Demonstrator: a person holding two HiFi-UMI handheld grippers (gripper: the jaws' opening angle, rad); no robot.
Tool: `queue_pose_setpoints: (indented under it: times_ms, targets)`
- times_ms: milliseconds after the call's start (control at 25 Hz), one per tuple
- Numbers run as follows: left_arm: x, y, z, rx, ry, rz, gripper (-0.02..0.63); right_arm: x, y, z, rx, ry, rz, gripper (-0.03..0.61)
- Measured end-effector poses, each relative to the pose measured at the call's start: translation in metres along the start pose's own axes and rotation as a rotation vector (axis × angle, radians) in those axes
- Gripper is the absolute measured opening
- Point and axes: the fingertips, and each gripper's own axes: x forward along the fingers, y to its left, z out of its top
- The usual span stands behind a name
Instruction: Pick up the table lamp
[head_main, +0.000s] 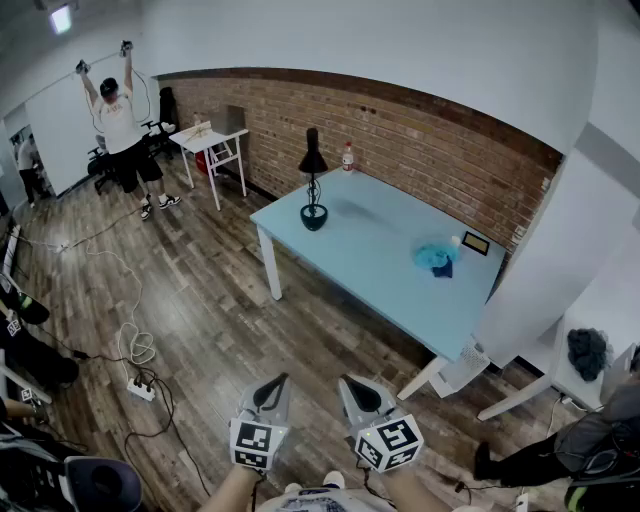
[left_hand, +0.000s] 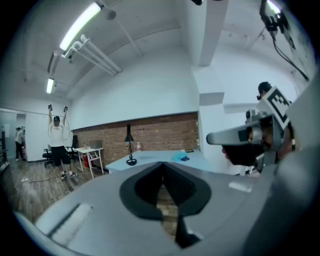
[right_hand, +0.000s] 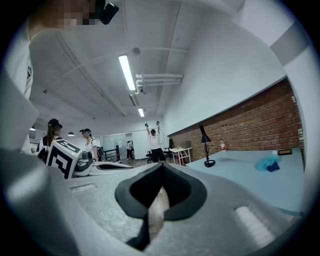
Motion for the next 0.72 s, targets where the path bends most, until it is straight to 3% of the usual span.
queue_pose_setpoints:
  times_ms: [720]
  targets:
    - [0.029, -0.027, -0.006, -0.002, 0.033, 0.033, -0.008, -0.004, -0.044, -0.003, 0.019, -0.018, 0.029, -0.002]
